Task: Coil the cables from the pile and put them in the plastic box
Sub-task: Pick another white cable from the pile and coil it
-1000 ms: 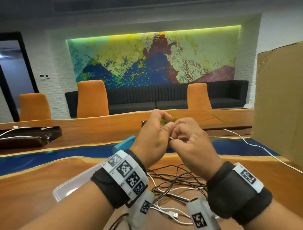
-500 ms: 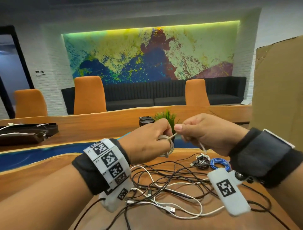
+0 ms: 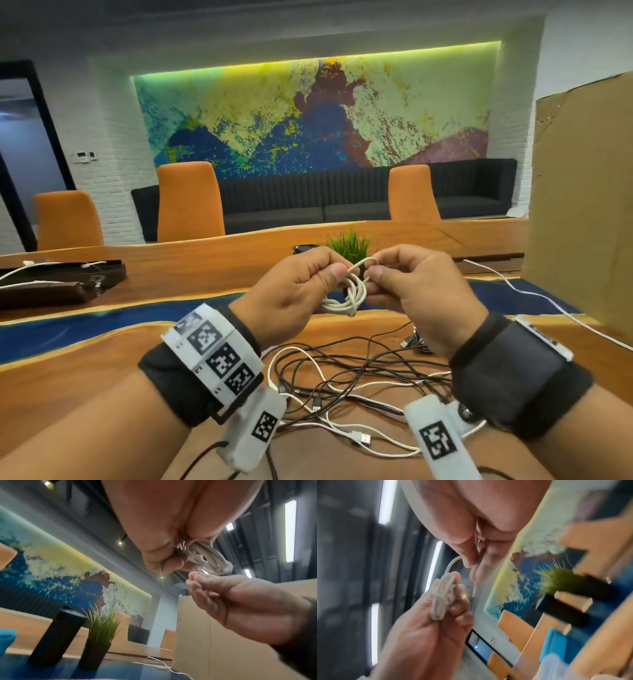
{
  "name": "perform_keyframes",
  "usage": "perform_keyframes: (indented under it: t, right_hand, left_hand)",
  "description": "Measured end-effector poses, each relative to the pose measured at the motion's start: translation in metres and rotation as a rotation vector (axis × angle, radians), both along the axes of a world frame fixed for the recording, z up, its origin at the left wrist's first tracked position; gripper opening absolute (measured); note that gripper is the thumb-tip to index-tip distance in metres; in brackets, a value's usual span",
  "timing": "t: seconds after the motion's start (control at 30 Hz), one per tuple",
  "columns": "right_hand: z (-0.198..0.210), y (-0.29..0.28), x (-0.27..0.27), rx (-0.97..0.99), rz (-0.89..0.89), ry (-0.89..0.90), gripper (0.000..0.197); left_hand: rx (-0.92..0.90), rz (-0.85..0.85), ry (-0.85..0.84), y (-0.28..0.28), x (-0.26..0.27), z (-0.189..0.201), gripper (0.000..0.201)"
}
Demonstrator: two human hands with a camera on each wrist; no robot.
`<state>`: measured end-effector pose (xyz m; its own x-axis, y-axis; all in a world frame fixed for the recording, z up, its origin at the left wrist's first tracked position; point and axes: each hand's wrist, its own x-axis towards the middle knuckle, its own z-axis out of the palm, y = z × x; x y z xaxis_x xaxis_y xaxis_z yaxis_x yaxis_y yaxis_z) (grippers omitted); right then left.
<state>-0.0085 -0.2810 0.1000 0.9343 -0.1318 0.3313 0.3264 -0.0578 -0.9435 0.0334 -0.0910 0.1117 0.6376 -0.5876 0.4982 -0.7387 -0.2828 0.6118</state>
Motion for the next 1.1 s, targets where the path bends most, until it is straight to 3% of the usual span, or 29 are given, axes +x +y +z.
perform_keyframes:
  t: [0.07, 0.17, 0.3, 0.43, 0.53, 0.7, 0.83, 0.93, 1.07, 1.1]
  right_hand:
    - [-0.002, 0.009, -0.001, 0.295, 0.103, 0.1, 0.012]
    - [-0.003, 0.017, -0.005, 0.508, 0.239, 0.222, 0.019]
    - [-0.009, 0.021, -0.01, 0.619, 0.395, 0.364, 0.022]
    - [-0.009, 0.022, -0.011, 0.637, 0.469, 0.385, 0.02]
    - [-0.008, 0.018, -0.008, 0.627, 0.473, 0.374, 0.035]
    - [-0.003, 0.015, -0.014, 0.376, 0.517, 0.31, 0.052]
    - [0.008, 0.009, -0.017, 0.153, 0.548, 0.273, 0.029]
    - [0.015, 0.001, -0.017, -0.103, 0.512, 0.327, 0.02]
    - [0.02, -0.003, -0.022, -0.376, 0.311, 0.244, 0.016]
    - [0.022, -0.001, -0.023, -0.526, 0.229, 0.188, 0.015]
  left_hand:
    - [-0.037, 0.039, -0.068, -0.004, -0.001, -0.004, 0.023]
    - [-0.124, 0.029, -0.076, -0.007, -0.002, -0.009, 0.022]
    - [-0.187, 0.062, -0.124, -0.009, -0.003, -0.012, 0.022]
    - [-0.208, 0.146, -0.349, -0.016, -0.003, -0.015, 0.024]
    - [-0.262, 0.172, -0.456, -0.018, -0.002, -0.014, 0.026]
    - [-0.201, 0.22, -0.634, -0.021, -0.008, -0.012, 0.025]
    - [-0.103, 0.223, -0.673, -0.02, -0.007, -0.013, 0.023]
    - [0.163, 0.172, -0.743, -0.013, -0.005, -0.01, 0.035]
    - [0.259, 0.171, -0.564, -0.008, -0.007, -0.004, 0.034]
    - [0.264, 0.188, -0.516, -0.009, -0.008, -0.004, 0.031]
